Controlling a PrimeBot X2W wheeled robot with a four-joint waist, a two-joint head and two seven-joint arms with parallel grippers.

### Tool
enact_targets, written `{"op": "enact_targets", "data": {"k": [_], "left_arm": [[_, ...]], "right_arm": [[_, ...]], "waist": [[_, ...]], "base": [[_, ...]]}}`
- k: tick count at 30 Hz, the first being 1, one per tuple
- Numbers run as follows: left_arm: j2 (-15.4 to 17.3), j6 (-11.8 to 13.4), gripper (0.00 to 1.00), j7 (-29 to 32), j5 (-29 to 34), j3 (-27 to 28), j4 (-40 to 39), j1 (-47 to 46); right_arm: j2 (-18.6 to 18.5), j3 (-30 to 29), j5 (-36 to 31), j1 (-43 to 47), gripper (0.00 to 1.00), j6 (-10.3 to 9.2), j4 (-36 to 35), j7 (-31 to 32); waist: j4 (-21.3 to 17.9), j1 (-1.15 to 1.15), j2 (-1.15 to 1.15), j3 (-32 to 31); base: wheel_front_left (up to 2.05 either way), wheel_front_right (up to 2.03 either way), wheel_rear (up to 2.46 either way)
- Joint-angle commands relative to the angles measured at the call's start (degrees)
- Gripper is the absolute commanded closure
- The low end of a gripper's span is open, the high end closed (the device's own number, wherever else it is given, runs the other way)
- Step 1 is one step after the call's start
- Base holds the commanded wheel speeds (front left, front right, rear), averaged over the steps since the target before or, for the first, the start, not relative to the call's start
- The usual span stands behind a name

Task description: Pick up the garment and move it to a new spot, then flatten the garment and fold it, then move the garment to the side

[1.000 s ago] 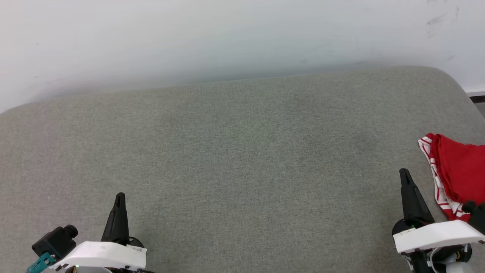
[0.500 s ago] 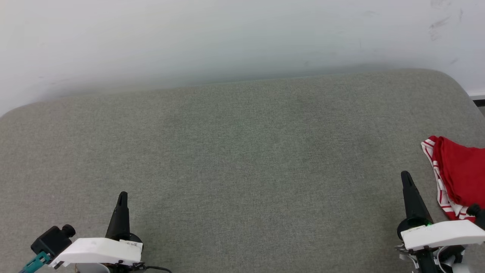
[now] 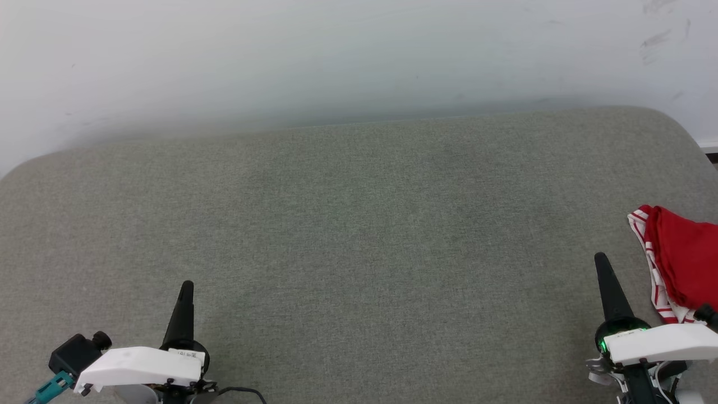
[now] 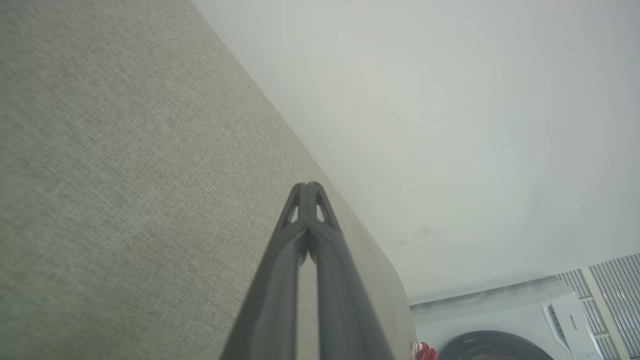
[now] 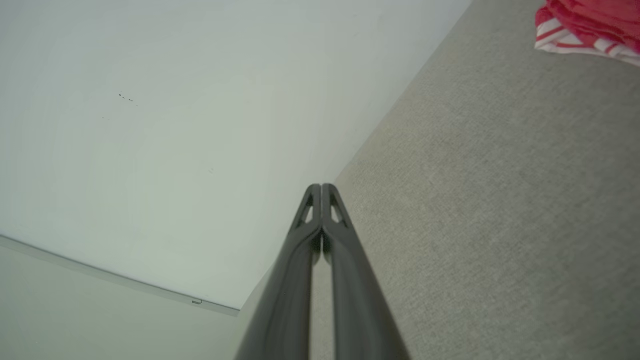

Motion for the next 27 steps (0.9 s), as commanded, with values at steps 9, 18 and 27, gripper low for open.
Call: {"op": "enact_targets", "data": {"k": [9,18,27], "left_arm": [[0.21,-0.29,1.0,1.64,-6.09,0.3,0.49,-1.89],[0.23,-0.36,1.0,2.94,-10.96,0.37,1.19,-2.47],[0.24,-0.41,1.0,4.18,-15.45,0.44,1.91,-2.91]], "right_arm": [[0.34,-0.74,6.1,-1.54,1.0,0.01,0.2,1.65],[0.57,-1.25,10.8,-1.58,1.0,0.01,0.66,2.95],[0.78,-1.76,15.19,-1.81,1.0,0.01,1.09,4.21]], "waist": [[0.41,0.0,0.0,-0.25],[0.81,0.0,0.0,-0.5],[1.21,0.0,0.0,-0.74]], "base": [[0.0,0.0,0.0],[0.0,0.0,0.0],[0.0,0.0,0.0]]}}
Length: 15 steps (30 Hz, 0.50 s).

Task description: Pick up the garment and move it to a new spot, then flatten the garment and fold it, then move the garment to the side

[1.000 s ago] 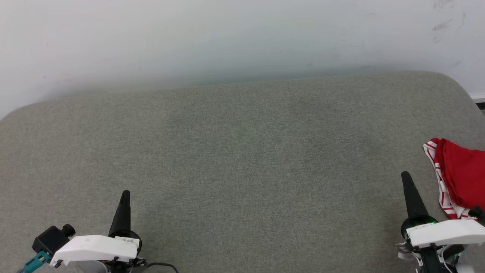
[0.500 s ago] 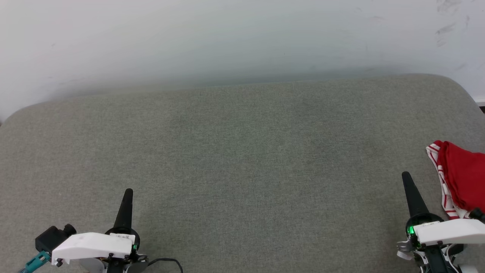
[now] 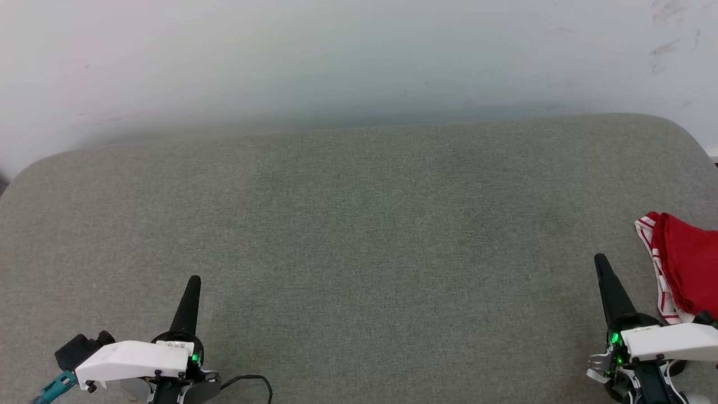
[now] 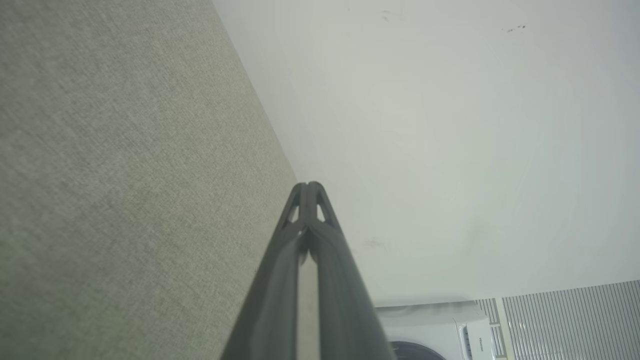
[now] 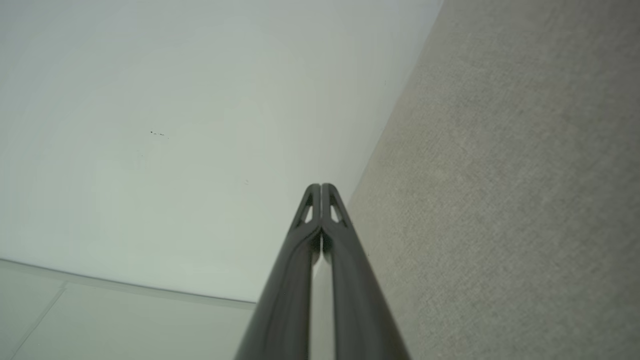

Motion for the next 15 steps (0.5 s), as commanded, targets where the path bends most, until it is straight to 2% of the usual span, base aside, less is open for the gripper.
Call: {"op": "enact_targets", "data": {"k": [1,15], "left_arm": [[0.21,-0.31,1.0,0.4,-1.25,0.24,-0.01,-1.08],[0.22,-0.32,1.0,1.97,-7.16,0.33,0.87,-1.65]], "right_arm": [[0.22,-0.26,1.37,-1.15,1.0,0.0,-0.11,0.34],[0.53,-0.93,7.01,-1.4,1.0,0.0,0.49,2.05]], "waist": [[0.07,0.0,0.0,-0.04],[0.65,0.0,0.0,-0.4]], "base": [[0.0,0.0,0.0],[0.0,0.0,0.0]]}}
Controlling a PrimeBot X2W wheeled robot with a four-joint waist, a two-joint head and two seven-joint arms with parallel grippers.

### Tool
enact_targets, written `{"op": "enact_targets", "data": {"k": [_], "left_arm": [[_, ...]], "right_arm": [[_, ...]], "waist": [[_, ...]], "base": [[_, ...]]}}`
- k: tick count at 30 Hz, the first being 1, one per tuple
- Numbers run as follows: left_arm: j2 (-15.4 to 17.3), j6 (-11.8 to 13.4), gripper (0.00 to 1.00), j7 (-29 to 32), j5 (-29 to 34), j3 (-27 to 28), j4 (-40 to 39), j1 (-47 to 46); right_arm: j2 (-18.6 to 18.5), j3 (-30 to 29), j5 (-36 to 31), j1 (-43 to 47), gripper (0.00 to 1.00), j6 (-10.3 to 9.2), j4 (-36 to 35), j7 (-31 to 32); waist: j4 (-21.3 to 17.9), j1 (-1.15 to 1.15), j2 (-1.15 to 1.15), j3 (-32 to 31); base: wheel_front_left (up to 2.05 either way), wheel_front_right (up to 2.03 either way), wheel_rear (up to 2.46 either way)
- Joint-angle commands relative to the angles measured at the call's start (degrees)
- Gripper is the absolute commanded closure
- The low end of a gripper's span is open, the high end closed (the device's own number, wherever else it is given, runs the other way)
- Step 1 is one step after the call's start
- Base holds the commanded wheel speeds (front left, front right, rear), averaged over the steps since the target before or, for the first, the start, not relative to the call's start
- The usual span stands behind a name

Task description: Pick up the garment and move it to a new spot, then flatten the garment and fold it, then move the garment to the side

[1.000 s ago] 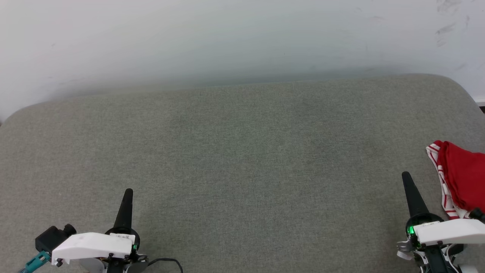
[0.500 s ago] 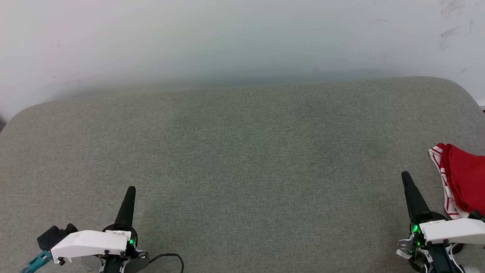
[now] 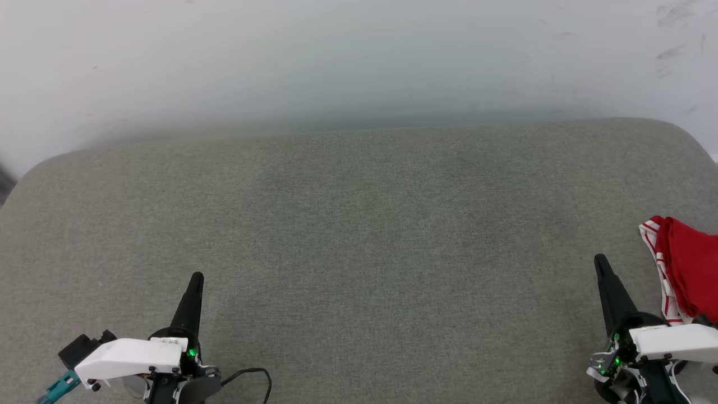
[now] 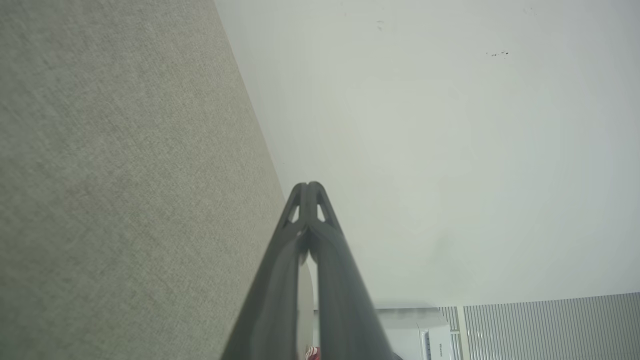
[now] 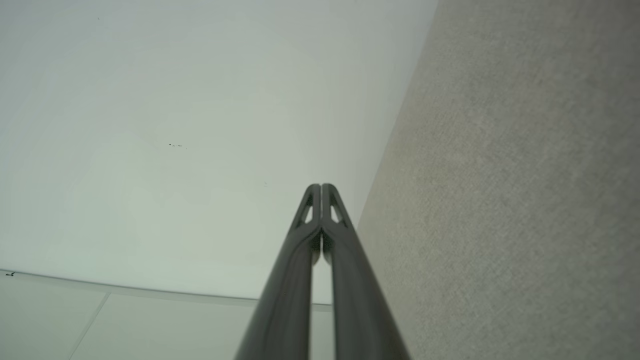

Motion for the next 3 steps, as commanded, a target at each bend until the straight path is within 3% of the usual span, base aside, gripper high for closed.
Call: {"op": "enact_targets", "data": {"k": [1,3], "left_arm": [[0.2,-0.15,1.0,0.26,-0.82,0.25,0.02,-0.78],[0.21,-0.16,1.0,0.49,-1.67,0.26,0.14,-0.91]], "right_arm": [[0.23,-0.16,0.89,-1.18,1.0,0.0,-0.03,0.27],[0.27,-0.28,1.7,-1.14,1.0,0.0,0.05,0.51]], "waist": [[0.03,0.0,0.0,-0.02],[0.12,0.0,0.0,-0.08]], "base": [[0.0,0.0,0.0],[0.0,0.0,0.0]]}}
